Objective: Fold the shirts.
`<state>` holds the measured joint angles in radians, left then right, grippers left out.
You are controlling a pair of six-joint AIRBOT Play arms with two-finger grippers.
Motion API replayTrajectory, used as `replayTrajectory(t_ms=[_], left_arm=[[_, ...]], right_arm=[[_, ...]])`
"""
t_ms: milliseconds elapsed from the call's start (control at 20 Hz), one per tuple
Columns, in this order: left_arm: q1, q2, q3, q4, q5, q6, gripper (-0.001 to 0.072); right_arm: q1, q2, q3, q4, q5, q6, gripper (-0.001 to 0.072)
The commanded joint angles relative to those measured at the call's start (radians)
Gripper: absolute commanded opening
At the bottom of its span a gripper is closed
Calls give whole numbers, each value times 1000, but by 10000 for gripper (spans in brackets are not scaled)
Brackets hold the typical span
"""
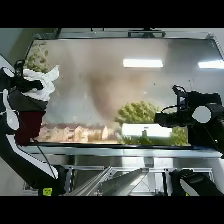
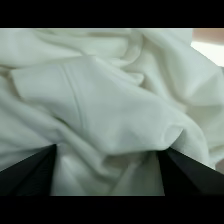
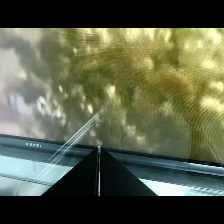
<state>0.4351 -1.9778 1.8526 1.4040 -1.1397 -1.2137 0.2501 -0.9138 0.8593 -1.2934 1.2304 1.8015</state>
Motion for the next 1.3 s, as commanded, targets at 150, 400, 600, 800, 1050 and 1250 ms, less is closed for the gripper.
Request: replayTrajectory(t_ms=[150,400,600,800,1050,1250], left_arm=[[-5,-28,34,6,-67,-72,14],[-79,154,34,-209,-60,-68,14],[-217,352,34,-439,-74,-59,15],[-444,454,4,-462,-193,-62,14],[-753,485,-228,-460,-168,-63,14],[-879,485,-353,-453,-24,-53,436]], right_arm=[[1,0,0,0,0,0,19],[1,0,0,0,-4,0,19],[1,-3,0,0,0,0,18],[1,-3,0,-4,1,-43,19],[1,-3,0,-5,27,-105,19],[0,-2,2,-50,35,-105,29]])
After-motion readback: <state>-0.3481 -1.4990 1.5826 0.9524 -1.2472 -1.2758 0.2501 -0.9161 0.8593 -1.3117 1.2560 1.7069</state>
